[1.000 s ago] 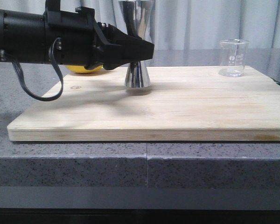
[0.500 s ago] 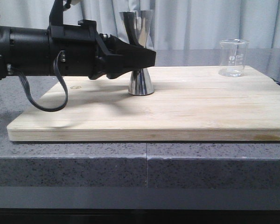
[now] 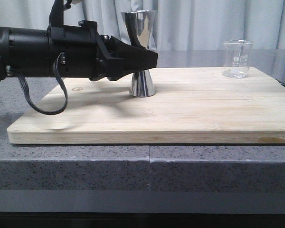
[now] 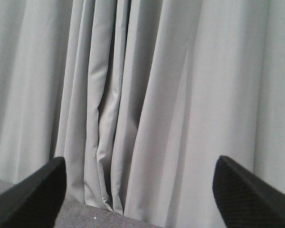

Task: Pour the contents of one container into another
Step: 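Lower the filled jigger onto the board with the left gripper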

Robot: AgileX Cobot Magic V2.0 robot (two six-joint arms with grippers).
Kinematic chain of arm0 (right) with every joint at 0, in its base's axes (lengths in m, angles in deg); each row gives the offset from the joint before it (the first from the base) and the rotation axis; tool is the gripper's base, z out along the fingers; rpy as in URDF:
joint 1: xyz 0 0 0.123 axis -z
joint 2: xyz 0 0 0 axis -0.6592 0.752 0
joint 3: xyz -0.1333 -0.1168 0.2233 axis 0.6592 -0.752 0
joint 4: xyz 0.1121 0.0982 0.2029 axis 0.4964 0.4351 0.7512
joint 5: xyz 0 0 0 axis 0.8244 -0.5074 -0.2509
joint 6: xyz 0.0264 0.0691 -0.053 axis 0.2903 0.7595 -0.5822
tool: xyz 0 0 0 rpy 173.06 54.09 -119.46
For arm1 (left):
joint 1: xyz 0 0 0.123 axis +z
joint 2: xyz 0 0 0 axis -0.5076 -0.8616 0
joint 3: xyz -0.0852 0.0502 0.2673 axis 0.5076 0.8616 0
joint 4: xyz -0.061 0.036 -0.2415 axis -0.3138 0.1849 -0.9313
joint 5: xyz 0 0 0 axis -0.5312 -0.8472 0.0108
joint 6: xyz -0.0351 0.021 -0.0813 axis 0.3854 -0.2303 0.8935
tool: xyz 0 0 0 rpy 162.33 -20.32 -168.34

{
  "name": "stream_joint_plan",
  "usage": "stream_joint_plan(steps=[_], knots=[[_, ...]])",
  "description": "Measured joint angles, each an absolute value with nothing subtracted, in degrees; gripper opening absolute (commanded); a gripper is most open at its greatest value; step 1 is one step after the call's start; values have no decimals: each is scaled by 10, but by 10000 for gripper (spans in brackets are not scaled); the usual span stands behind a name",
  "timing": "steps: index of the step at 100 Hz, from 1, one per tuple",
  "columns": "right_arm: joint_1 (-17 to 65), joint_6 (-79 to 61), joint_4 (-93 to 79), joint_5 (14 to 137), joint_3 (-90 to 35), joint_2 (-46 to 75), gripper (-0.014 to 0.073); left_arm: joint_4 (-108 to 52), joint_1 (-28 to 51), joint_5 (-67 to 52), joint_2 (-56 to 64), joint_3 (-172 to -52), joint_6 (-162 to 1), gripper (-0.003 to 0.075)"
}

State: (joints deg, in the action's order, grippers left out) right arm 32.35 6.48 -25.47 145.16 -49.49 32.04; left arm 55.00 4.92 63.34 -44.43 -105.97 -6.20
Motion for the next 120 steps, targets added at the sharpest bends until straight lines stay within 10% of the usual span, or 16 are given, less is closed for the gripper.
stream_joint_plan(steps=[37, 76, 120], knots=[[323, 65, -255, 1452, -495, 320, 568, 554, 49, 636, -444, -1060, -63, -11], [323, 65, -255, 1452, -495, 320, 568, 559, 49, 646, -444, -1060, -63, 286], [323, 67, -255, 1452, -495, 320, 568, 566, 49, 653, -444, -1060, -63, 329]])
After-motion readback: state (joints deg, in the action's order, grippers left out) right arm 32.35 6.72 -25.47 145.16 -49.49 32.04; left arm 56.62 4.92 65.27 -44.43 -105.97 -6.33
